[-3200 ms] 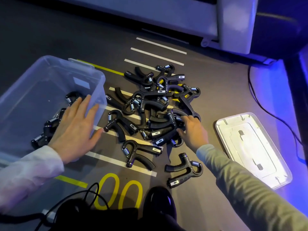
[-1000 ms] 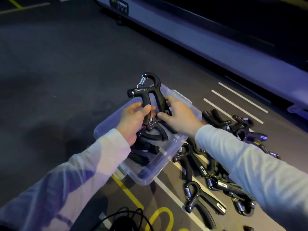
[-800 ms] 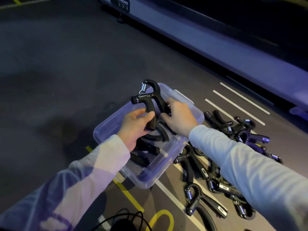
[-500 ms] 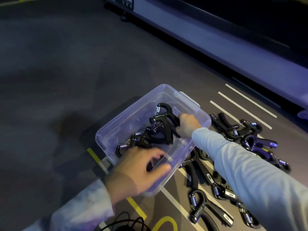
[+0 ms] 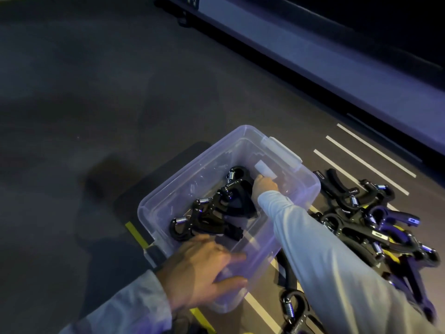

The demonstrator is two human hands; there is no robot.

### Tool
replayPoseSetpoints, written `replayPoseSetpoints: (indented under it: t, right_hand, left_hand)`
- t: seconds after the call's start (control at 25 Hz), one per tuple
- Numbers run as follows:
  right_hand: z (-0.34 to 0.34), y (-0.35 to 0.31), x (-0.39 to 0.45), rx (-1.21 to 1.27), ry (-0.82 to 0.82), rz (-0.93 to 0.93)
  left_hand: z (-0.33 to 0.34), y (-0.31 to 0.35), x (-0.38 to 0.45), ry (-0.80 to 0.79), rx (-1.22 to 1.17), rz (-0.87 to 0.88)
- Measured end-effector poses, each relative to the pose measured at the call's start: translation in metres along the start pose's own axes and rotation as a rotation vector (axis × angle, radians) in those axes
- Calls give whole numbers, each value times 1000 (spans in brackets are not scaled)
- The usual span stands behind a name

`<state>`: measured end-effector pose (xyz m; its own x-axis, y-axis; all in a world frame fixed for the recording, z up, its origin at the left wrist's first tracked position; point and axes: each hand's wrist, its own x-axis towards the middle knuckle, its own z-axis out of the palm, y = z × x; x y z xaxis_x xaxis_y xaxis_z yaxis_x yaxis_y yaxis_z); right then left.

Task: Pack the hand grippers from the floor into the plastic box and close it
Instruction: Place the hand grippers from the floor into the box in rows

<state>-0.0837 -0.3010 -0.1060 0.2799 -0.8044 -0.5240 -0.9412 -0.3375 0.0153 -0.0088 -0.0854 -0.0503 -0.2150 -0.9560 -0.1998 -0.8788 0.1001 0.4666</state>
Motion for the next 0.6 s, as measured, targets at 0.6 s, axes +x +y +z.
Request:
replayPoseSetpoints:
  t: [0.6]
  right_hand:
    - [8,-14,9,-354,200,-164]
  left_hand:
    - [0,-24,3,457,222,-253]
